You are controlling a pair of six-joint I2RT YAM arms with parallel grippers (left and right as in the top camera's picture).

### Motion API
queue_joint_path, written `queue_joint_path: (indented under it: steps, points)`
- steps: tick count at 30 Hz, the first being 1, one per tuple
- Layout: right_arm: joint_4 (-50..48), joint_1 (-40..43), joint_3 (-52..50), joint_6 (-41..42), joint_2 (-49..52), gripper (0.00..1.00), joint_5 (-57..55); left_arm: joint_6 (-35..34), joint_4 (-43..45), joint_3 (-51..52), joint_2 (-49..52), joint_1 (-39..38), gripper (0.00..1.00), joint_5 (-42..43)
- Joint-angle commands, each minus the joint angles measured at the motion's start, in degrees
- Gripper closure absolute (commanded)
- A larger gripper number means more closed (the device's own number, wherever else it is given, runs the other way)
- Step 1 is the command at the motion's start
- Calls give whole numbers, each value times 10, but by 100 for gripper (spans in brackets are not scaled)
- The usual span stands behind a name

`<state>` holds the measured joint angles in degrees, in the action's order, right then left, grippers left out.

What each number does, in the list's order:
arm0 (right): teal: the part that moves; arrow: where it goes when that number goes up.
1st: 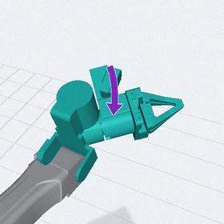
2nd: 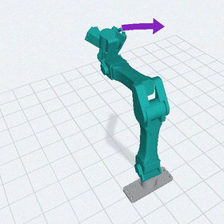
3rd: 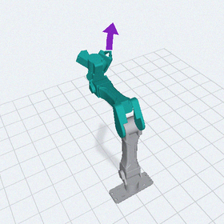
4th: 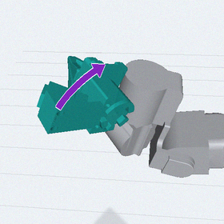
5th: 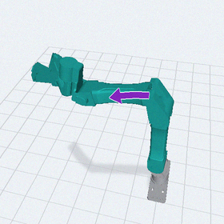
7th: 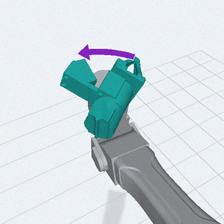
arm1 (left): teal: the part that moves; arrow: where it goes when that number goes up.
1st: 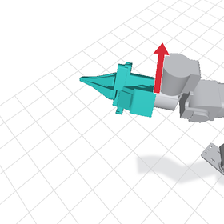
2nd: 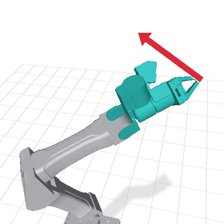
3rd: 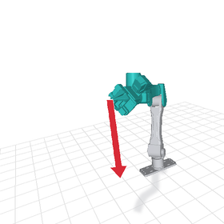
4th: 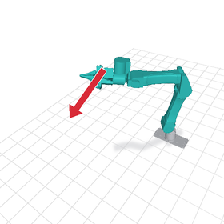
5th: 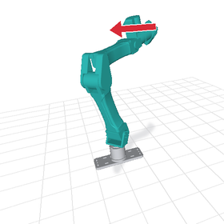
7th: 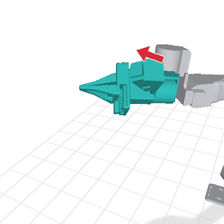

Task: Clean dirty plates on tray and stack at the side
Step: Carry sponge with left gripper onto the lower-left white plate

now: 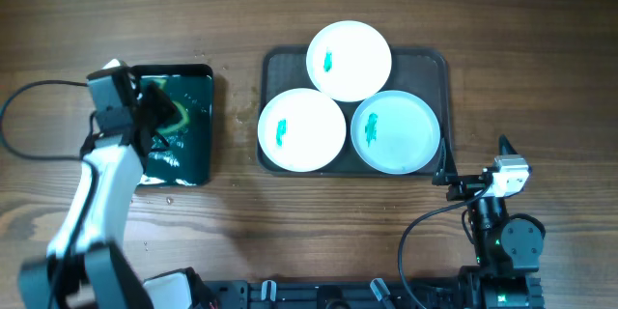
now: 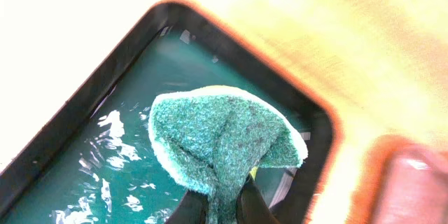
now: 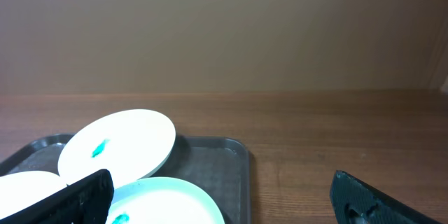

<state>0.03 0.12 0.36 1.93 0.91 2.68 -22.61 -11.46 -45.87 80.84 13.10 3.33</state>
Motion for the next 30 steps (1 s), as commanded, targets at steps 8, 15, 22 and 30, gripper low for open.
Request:
queue_joint_path:
  steps: [8, 15, 22, 30]
  points:
    - [-2, -3, -1, 6, -1, 0, -8, -28, -25, 25, 0, 2, 96, -54]
    - [-2, -3, -1, 6, -1, 0, -8, -30, -18, 16, 35, 1, 96, -54]
    - [-2, -3, -1, 7, -1, 0, -8, -38, -103, 2, -123, 1, 96, 44]
    - [-2, -3, -1, 7, -1, 0, -8, -99, -111, 12, -129, -108, 96, 211]
